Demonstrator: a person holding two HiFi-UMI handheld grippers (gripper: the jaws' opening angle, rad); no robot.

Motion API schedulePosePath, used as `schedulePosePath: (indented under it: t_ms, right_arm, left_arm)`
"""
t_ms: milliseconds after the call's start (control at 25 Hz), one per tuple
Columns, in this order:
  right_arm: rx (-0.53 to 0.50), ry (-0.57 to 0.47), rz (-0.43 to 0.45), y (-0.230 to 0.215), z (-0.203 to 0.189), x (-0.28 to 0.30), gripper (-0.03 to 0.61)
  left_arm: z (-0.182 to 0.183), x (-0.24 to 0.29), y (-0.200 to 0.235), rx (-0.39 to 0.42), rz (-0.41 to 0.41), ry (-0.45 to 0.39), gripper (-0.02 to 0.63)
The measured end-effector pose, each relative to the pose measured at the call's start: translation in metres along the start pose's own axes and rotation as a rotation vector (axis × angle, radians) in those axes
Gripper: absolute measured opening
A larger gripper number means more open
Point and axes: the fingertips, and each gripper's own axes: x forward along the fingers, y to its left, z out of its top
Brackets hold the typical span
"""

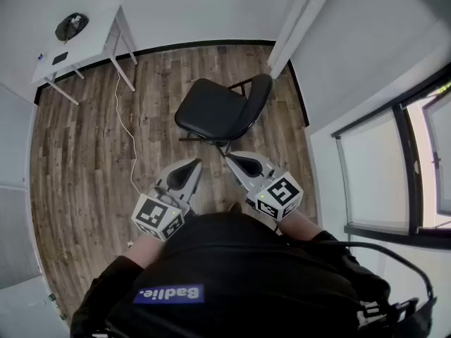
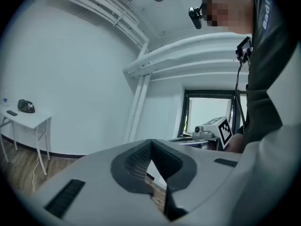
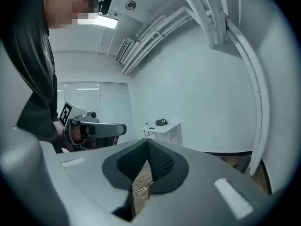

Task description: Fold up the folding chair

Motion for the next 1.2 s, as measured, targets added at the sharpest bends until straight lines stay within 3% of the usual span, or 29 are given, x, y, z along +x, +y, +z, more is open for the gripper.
schedulePosePath:
  t_ms: [1200]
  right_arm:
    - [0.026, 0.036, -0.044, -0.031, -0.009, -0.019, 0.002]
  left_arm:
    - [-0.006, 0.021, -0.013, -0.007, 0.015, 0.009, 0.005]
